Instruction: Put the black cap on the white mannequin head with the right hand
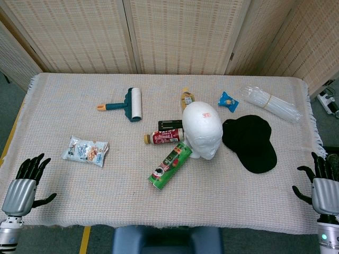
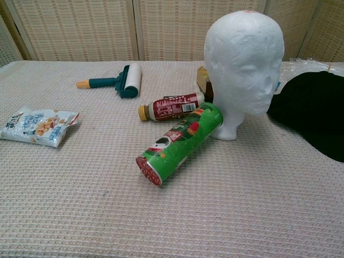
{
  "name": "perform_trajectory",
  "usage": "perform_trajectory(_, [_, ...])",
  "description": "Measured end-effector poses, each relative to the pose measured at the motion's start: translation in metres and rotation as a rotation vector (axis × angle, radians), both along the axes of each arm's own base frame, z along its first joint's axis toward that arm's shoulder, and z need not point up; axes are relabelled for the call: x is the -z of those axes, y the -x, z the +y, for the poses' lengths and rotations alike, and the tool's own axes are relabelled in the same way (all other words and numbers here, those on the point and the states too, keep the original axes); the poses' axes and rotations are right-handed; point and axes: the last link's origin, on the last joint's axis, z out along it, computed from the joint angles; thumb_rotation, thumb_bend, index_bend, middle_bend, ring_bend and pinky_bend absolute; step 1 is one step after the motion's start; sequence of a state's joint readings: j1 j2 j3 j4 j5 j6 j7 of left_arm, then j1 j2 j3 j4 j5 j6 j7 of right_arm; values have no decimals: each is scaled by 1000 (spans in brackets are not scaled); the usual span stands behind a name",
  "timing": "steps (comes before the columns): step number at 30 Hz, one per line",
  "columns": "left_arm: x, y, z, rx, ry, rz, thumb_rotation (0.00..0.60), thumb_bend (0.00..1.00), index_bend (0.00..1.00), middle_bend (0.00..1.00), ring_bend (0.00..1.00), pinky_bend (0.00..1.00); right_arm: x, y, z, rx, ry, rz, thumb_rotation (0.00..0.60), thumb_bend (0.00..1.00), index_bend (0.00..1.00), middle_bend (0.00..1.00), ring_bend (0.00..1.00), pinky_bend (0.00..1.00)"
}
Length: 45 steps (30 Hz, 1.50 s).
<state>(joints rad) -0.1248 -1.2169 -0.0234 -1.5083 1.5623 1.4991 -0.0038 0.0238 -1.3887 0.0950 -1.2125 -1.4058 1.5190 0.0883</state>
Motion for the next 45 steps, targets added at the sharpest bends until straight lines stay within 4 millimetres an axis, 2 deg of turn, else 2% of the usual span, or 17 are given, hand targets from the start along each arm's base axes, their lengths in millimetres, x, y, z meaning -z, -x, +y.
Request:
perform_trajectory(8, [-5, 1, 2, -7, -9, -21, 600, 77, 111, 0, 0, 21, 22, 20, -15, 134, -28, -157, 600, 154, 362, 0, 0, 0])
perform_trajectory(18, [-9, 5, 3, -30, 9, -34, 600, 77, 111, 0, 0, 20, 45, 37, -39, 169, 37, -167, 600, 176, 443, 6, 0, 0])
perform_trajectory(24, [-14, 5, 5, -38, 1, -58, 600, 77, 110, 0, 0, 20, 68, 47, -53, 212, 44, -186, 600, 184, 456, 6, 0, 0])
perform_trajectory(31, [-20, 6, 6, -44, -10, -65, 600, 77, 112, 0, 0, 20, 92, 41, -71, 211, 32, -201, 600, 186, 456, 6, 0, 0])
perform_trajectory(45, [-23, 7, 8, -45, -40, -53, 600, 77, 113, 0, 0, 20, 111, 29, -91, 174, 34, -238, 600, 202, 455, 5, 0, 0])
